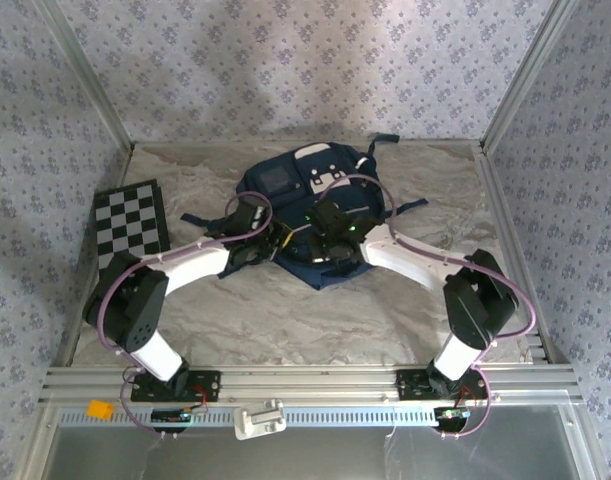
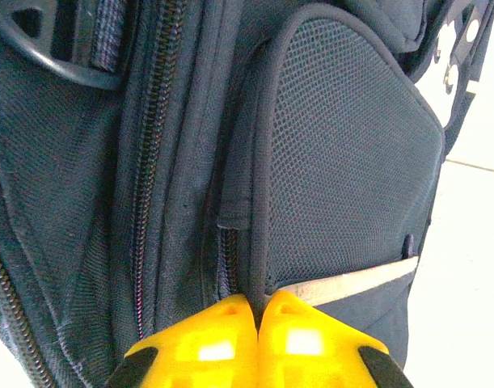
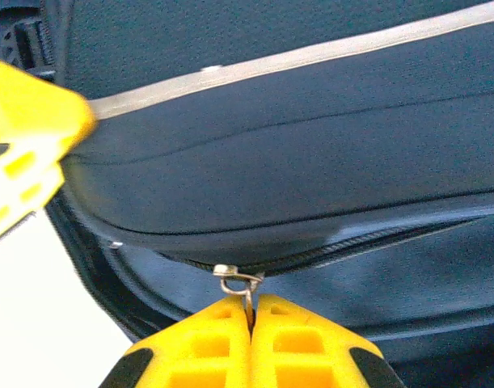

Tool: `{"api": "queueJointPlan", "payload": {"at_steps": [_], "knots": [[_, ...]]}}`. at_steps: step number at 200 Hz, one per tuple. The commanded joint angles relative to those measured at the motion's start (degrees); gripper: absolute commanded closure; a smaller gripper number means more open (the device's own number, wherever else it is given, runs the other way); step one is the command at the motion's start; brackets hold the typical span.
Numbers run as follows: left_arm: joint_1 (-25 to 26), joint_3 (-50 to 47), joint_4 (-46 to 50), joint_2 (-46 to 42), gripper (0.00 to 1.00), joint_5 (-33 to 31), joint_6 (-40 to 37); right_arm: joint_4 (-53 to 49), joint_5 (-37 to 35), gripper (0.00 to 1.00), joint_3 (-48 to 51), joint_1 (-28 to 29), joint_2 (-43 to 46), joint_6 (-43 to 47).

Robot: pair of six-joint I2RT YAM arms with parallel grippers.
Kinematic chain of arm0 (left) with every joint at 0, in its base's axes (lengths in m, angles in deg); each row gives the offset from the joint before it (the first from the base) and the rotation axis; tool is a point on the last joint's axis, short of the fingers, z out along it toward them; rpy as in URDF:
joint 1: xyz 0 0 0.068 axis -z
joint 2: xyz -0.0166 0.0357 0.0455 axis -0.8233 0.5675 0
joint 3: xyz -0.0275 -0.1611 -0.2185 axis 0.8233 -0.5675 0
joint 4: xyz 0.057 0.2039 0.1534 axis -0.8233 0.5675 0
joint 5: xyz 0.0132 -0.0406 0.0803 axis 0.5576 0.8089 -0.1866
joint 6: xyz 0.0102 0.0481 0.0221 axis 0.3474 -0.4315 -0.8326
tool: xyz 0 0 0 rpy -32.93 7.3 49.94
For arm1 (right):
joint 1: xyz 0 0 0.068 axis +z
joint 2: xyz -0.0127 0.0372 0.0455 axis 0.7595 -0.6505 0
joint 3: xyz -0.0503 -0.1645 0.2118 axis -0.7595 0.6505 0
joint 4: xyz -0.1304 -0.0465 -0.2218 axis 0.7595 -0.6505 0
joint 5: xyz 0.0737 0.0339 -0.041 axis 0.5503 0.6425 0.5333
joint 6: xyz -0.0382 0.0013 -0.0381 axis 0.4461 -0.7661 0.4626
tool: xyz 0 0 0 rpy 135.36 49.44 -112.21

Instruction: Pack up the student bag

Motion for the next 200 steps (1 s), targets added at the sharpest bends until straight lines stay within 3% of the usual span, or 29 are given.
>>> {"api": "queueJointPlan", "payload": {"at_steps": [1, 72, 93, 119, 136, 145, 152, 159, 176, 200], "knots": [[-6.59, 1.49, 8.59, -0.76, 1.0, -5.45, -8.26, -8.29, -2.07, 1.0, 3.02, -3.51, 4.53, 5.02], [-23.29, 14.65, 18.01, 5.16, 1.0, 5.14, -36.54, -5.07, -5.9, 1.0, 2.05, -12.95, 0.87, 13.1], [-24.37, 21.97, 21.3, 9.35, 1.0, 7.02, -43.03, 0.81, -6.96, 1.0, -0.65, -13.95, -2.92, 14.52], [-24.29, 25.9, 25.34, 11.15, 1.0, 7.91, -44.4, 2.15, -4.19, 1.0, -3.54, -13.41, -6.14, 16.78], [-22.85, 20.81, 21.64, 6.27, 1.0, 14.79, -38.96, 2.85, -1.21, 1.0, -2.49, -12.35, -4.36, 16.41], [-20.45, 15.77, 18.28, 2.31, 0.85, 15.03, -32.77, 3.38, 0.9, 1.0, -1.58, -12.06, -3.47, 15.89], [-17.85, 12.13, 15.12, -0.59, 0.67, 14.57, -27.34, 3.18, 1.53, 1.0, -1.15, -11.99, -3.05, 15.2], [-14.88, 9.34, 13.4, -2.77, 0.58, 13.36, -22.61, 2.85, 2.02, 1.0, -0.85, -11.91, -3.0, 14.68], [-8.47, 6.28, 11.92, -5.49, 0.45, 10.69, -12.97, 2.77, 2.19, 1.0, -0.14, -11.86, -2.91, 14.57], [-1.27, 2.7, 7.16, -7.62, 0.4, 4.27, -2.07, 3.32, 1.76, 1.0, 0.52, -11.67, -2.67, 14.96]]}}
